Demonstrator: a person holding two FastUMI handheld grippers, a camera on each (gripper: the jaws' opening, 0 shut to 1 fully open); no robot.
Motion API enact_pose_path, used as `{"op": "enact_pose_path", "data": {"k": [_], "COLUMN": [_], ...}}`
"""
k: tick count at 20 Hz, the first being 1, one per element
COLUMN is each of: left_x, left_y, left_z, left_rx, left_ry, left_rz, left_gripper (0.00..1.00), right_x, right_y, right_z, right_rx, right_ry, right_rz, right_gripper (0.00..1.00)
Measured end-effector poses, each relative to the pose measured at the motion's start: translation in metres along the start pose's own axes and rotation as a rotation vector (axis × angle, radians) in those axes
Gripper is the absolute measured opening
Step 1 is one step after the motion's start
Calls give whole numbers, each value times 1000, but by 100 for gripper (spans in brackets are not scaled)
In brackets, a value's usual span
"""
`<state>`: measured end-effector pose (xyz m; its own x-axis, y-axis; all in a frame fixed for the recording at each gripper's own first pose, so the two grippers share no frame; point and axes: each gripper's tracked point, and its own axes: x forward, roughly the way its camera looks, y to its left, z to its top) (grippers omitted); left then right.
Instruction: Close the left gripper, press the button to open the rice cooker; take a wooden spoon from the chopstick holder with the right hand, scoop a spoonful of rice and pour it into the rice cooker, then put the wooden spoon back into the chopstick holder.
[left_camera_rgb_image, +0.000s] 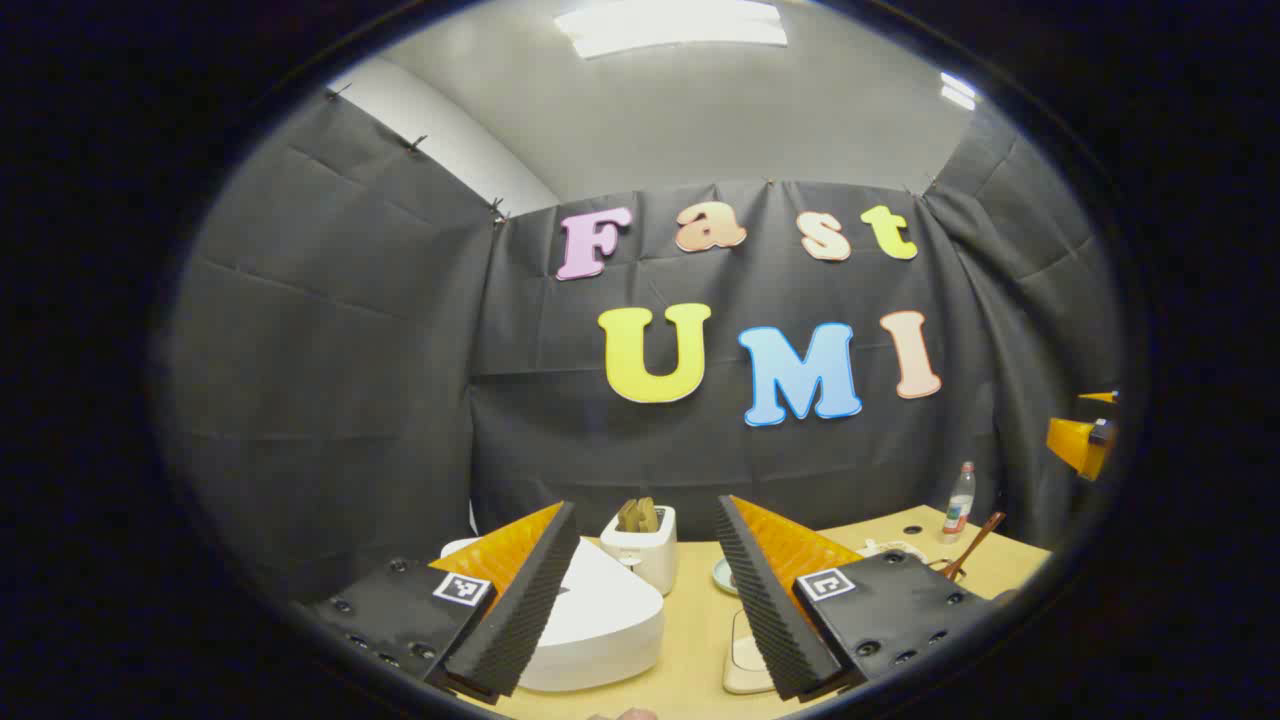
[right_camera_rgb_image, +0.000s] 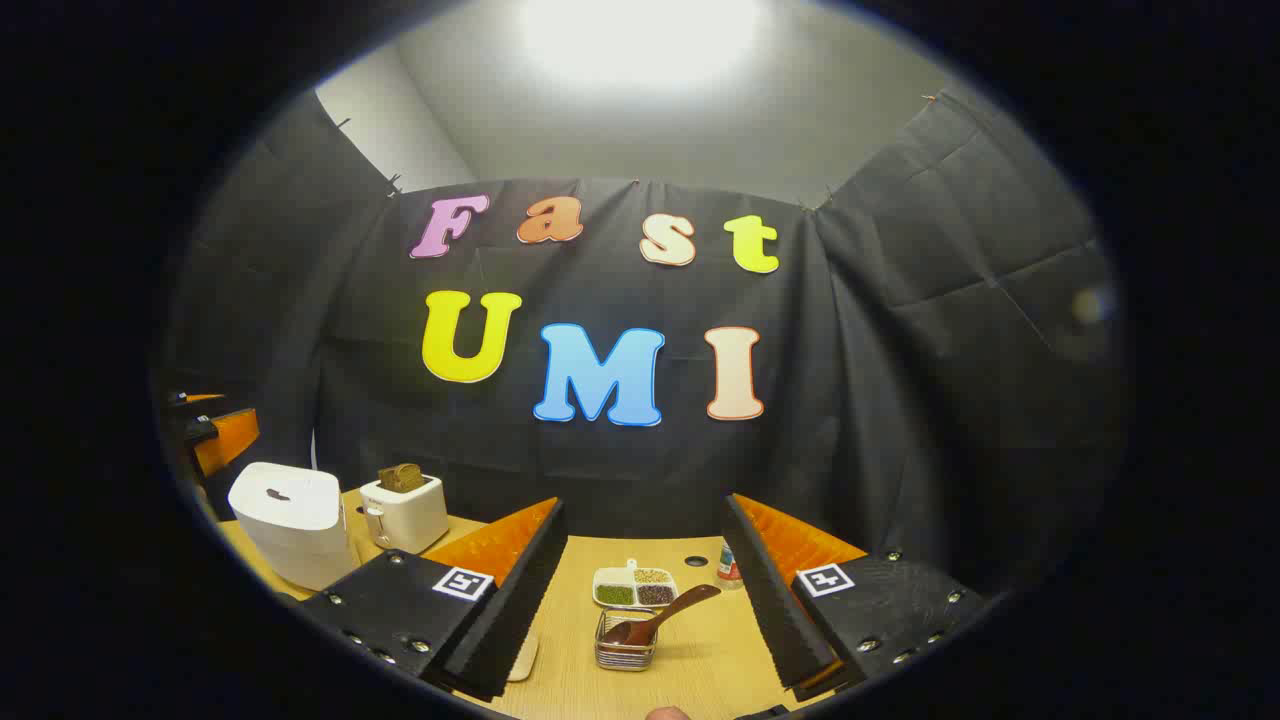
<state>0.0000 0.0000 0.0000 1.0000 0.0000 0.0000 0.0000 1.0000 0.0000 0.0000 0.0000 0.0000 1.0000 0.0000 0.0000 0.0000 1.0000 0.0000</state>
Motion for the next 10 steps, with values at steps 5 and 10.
{"op": "enact_pose_path", "data": {"k": [5,10], "left_x": [3,8], "left_y": [1,0], "left_z": [-1,-4], "left_rx": [-3,-12], "left_ry": [11,24], "left_rz": [5,-2], "left_gripper": [98,98], "right_x": [3,7], "right_y": [2,4], "right_z": [-3,-5], "right_rx": [12,27], "right_ry": [3,4], "right_rz": [-2,1], "right_gripper": [95,95]}}
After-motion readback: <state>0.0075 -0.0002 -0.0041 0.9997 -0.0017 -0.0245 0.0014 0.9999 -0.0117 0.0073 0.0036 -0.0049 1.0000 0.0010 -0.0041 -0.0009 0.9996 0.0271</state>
